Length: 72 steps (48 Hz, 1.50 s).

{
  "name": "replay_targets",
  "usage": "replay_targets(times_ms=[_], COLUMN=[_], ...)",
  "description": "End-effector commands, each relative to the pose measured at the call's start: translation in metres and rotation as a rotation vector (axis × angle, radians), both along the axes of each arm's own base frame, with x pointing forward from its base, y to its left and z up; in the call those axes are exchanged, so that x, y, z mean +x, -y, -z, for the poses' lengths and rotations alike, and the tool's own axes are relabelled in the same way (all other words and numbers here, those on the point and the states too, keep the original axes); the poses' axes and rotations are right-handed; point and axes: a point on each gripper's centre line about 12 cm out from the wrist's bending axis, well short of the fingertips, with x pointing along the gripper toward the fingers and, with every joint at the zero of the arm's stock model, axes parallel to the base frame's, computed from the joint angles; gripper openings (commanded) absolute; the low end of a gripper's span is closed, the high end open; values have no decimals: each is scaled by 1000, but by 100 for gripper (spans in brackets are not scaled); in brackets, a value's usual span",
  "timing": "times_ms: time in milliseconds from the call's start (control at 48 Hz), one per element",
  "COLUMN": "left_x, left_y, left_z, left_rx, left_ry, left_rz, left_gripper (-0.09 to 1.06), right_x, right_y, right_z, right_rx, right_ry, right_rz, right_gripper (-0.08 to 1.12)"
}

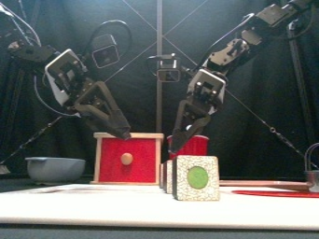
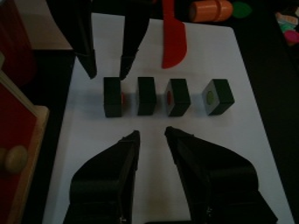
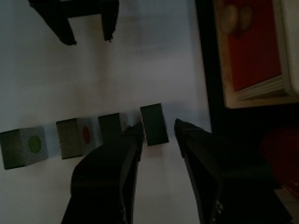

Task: Place sushi on board then cut the sushi with the knife then place the pieces on the plate
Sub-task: Place the 4 sushi pieces on the plate

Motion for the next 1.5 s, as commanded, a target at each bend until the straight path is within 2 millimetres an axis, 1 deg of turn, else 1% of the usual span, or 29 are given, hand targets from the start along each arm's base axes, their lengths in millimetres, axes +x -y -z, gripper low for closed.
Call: replay_targets(times_ms=[21,292,604,854,958,1125,1229,1396,1500], left_x=[2,-3,-4,-5,-5,-5,-5,-5,-5], left_y=[-2,-3,-3,-3,-3,-3,-3,-3,-3], left_z=[-10,-8,-7,-6,-6,-6,-6,-6,-6], left_rx=[-2,-4,-4,-5,-5,-5,-7,-7,-7], left_ry=[37,27,26,23,23,23,23,23,23], left_rz=[-6,-9,-9,-11,-11,-11,-12,-12,-12], left_gripper=[72,72,72,72,72,72,72,72,72], right_x=[9,14,16,17,17,16,12,-8,-29], right_y=[2,0,1,0,1,2,4,10,14], right_z=[-11,-2,4,16,18,9,-2,-23,-32], right_rx=[-5,3,8,2,-5,-4,3,30,45], right_ry=[23,-7,-22,-52,-57,-39,-30,-52,-64], right_rz=[-3,-5,2,-7,-13,-6,1,30,52], right_gripper=[74,75,82,80,76,61,57,58,58])
